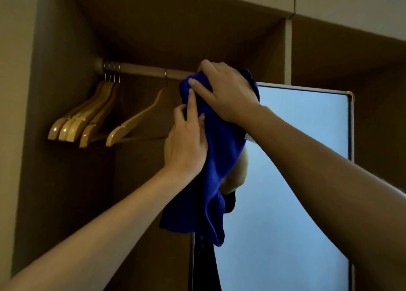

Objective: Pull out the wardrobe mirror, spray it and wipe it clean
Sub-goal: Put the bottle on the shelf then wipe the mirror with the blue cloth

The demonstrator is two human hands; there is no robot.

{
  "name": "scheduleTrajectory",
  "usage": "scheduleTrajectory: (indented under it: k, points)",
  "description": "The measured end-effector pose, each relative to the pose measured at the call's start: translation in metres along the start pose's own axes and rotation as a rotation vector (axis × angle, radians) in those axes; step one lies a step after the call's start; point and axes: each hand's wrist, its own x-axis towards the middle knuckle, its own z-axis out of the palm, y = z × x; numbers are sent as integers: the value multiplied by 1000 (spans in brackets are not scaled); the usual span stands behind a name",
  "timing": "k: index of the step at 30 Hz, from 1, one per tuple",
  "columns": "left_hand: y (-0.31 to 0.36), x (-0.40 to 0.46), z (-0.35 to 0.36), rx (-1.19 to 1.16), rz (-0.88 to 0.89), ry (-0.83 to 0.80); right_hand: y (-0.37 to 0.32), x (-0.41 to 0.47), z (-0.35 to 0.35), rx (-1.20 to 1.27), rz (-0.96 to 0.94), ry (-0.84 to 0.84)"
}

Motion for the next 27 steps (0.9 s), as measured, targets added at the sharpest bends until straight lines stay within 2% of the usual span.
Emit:
scheduleTrajectory:
  k: [7, 14, 17, 22, 24, 27]
  points:
    - [-1, 30, -3, -24, 19, -52, 21, -6, -2, 47, 12, -6]
    - [-10, 57, -25, -21, 70, -338, 27, -14, 0, 36, 26, 52]
    - [-9, 67, -35, 50, 82, -399, 31, -20, 0, 29, 55, 71]
    - [4, 66, -38, 514, 153, -305, 34, -27, -3, -12, 71, 77]
    - [10, 64, -35, 573, 222, -254, 35, -29, -5, -27, 74, 66]
    - [16, 63, -26, 534, 284, -138, 37, -30, -7, -52, 72, 37]
